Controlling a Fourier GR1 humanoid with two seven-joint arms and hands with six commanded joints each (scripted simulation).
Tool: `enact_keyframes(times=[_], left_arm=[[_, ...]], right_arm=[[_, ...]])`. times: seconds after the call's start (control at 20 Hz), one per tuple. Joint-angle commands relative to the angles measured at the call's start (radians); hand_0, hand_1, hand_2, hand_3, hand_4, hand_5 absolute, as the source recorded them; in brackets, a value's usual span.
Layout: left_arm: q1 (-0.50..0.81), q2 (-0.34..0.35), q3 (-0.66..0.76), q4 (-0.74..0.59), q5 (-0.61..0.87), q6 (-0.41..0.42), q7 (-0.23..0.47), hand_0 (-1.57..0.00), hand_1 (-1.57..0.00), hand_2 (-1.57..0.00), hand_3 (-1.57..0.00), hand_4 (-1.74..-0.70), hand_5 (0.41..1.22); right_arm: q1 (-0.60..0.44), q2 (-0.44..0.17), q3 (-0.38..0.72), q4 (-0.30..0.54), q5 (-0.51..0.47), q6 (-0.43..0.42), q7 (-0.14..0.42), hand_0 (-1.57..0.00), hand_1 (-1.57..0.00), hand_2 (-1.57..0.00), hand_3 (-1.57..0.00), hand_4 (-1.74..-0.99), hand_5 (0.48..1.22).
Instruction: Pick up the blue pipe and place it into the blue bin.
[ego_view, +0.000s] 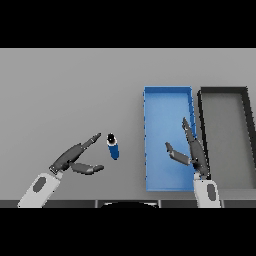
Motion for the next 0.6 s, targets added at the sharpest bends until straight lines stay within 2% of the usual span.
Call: enact_keyframes(times=[0.0,0.2,0.35,0.4,0.55], left_arm=[[0.002,-0.016,-0.015,0.008,-0.009,-0.005,-0.015,0.0,0.0,0.0,0.0,-1.11,0.447],[-0.029,-0.072,-0.046,0.058,-0.034,-0.012,-0.028,0.0,0.0,0.0,0.0,-1.12,0.446],[-0.076,-0.141,-0.065,0.104,-0.042,-0.007,0.002,0.0,0.0,0.0,0.0,-1.11,0.45],[-0.092,-0.163,-0.065,0.136,-0.035,-0.013,0.014,0.0,0.0,0.0,0.0,-1.12,0.45],[-0.126,-0.212,-0.08,0.208,-0.081,0.005,-0.006,0.0,0.0,0.0,0.0,-1.1,0.441]], right_arm=[[-0.001,0.006,0.003,-0.006,-0.001,-0.003,0.005,0.0,0.0,0.0,0.0,-1.263,0.617],[0.004,0.01,0.0,-0.018,-0.008,-0.005,0.011,0.0,0.0,0.0,0.0,-1.271,0.616],[0.047,0.01,0.002,-0.035,-0.008,-0.003,-0.011,0.0,0.0,0.0,0.0,-1.276,0.609],[0.037,0.01,0.0,-0.034,-0.007,-0.006,0.008,0.0,0.0,0.0,0.0,-1.273,0.607],[0.029,0.008,0.001,-0.033,-0.009,-0.001,0.013,0.0,0.0,0.0,0.0,-1.266,0.598]])
